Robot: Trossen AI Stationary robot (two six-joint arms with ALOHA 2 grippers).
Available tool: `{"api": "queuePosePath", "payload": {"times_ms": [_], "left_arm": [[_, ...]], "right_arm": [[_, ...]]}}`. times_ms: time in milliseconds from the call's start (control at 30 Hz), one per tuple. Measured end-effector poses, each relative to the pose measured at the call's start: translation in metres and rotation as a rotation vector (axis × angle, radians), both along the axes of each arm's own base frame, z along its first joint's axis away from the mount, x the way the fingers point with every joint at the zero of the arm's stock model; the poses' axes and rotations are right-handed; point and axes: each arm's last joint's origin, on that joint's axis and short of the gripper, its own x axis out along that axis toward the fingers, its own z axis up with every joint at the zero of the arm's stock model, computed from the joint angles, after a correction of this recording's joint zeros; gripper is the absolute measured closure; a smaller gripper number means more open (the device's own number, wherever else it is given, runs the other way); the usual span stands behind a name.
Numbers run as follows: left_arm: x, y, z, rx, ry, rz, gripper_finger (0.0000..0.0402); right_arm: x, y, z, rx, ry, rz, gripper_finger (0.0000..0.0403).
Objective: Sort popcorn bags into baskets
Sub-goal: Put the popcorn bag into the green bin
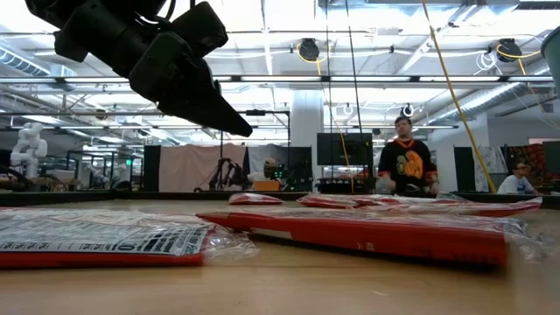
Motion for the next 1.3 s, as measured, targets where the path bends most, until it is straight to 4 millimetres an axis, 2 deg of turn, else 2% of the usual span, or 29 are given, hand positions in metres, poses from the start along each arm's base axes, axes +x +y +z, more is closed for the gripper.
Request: {"api": "queuePosePath", "payload": {"times_ms": [133,333,433,567,700,867,1000,1300], "left_arm": [[0.000,0.000,0.000,-0.003,0.000,0.001,0.0245],[0.000,-0.002,0.000,-0.033,0.008,-0.045,0.0245],[-0.001,-0.004,0.000,-0.049,0.013,-0.074,0.0245],[-0.002,-0.009,0.000,-0.046,0.013,-0.094,0.0245],[-0.003,-0.012,0.000,-0.045,0.013,-0.107,0.0245],[-0.003,-0.013,0.000,-0.042,0.014,-0.110,0.0245],[-0.003,-0.013,0.000,-0.040,0.014,-0.111,0.0245],[-0.003,-0.013,0.000,-0.033,0.014,-0.115,0.0245]], "right_arm": [[0.008,-0.002,0.001,0.022,-0.004,-0.084,0.0329],[0.022,-0.007,0.003,-0.028,-0.146,-0.214,0.0329],[0.022,-0.013,-0.002,-0.088,-0.092,-0.246,0.0329],[0.018,-0.017,-0.016,-0.186,0.013,-0.210,0.0329],[0.017,-0.017,-0.035,-0.167,0.051,-0.191,0.0329],[0.011,-0.023,-0.068,-0.150,0.110,-0.262,0.0329],[0.007,-0.027,-0.085,-0.119,0.143,-0.289,0.0339],[0.003,-0.031,-0.092,-0.138,0.154,-0.304,0.0387]]}}
